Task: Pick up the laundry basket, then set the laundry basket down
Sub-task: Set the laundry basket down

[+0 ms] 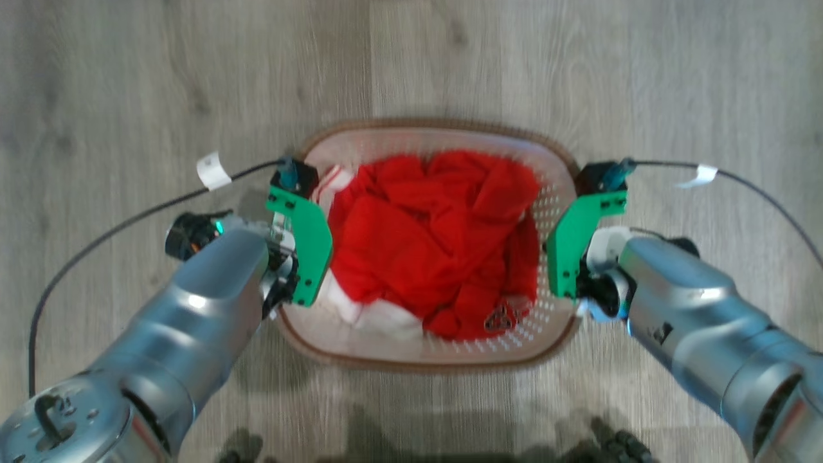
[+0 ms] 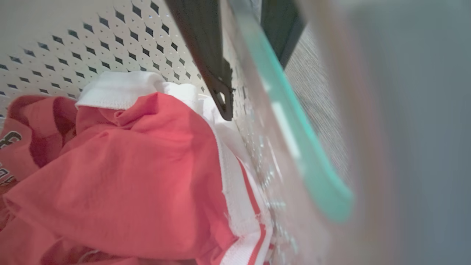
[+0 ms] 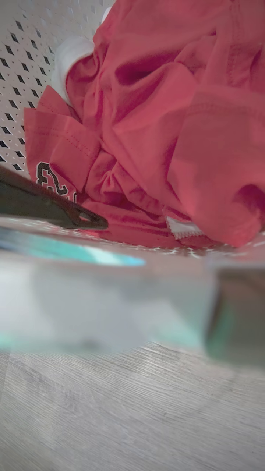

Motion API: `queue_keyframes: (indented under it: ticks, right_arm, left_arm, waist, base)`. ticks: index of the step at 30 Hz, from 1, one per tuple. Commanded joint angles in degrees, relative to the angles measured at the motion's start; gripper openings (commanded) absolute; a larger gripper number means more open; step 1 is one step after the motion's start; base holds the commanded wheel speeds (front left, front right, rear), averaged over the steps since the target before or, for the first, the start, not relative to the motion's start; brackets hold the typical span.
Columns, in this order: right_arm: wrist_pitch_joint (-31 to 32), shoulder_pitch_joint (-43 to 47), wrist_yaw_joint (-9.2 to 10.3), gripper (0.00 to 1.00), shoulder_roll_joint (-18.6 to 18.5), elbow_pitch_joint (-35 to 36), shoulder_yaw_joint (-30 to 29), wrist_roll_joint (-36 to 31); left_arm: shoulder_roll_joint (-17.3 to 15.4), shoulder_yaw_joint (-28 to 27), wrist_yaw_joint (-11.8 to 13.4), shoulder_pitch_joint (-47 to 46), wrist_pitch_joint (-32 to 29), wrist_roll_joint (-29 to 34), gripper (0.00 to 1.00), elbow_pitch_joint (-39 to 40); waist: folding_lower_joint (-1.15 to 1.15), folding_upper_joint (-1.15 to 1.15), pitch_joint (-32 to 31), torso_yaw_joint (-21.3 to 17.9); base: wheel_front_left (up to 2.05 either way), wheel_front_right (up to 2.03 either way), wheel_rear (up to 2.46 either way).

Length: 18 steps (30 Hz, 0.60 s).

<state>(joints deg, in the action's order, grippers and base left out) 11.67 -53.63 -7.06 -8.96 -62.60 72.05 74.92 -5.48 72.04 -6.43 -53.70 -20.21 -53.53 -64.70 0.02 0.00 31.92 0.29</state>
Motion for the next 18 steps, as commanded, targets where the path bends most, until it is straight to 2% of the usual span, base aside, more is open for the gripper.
queue_keyframes:
  ticks: [1, 8, 18]
  right_arm:
    - [-2.80, -2.39, -0.43, 0.00, -0.03, 0.91, 0.25, -1.94]
    - [-8.57, -5.15, -0.43, 0.00, -0.49, -0.58, 0.37, -3.05]
    - [-12.38, -8.13, -0.43, 0.00, 0.57, -3.31, 0.59, -4.07]
  left_arm:
    - [0.49, 1.31, -1.06, 0.07, 0.24, 2.13, 0.00, 0.48]
    - [1.92, 1.31, -1.06, -3.09, 6.20, 3.33, 0.00, -3.06]
    - [2.53, 1.31, -1.06, -6.24, 11.98, 5.90, 0.00, -5.54]
  waist:
    - [-0.02, 0.00, 5.42, 0.14]
    - [-0.02, 0.00, 12.62, 0.53]
    - [-0.02, 0.00, 18.03, 0.88]
  base:
    - [0.00, 0.00, 0.00]
    - [0.00, 0.00, 0.00]
    - [0.00, 0.00, 0.00]
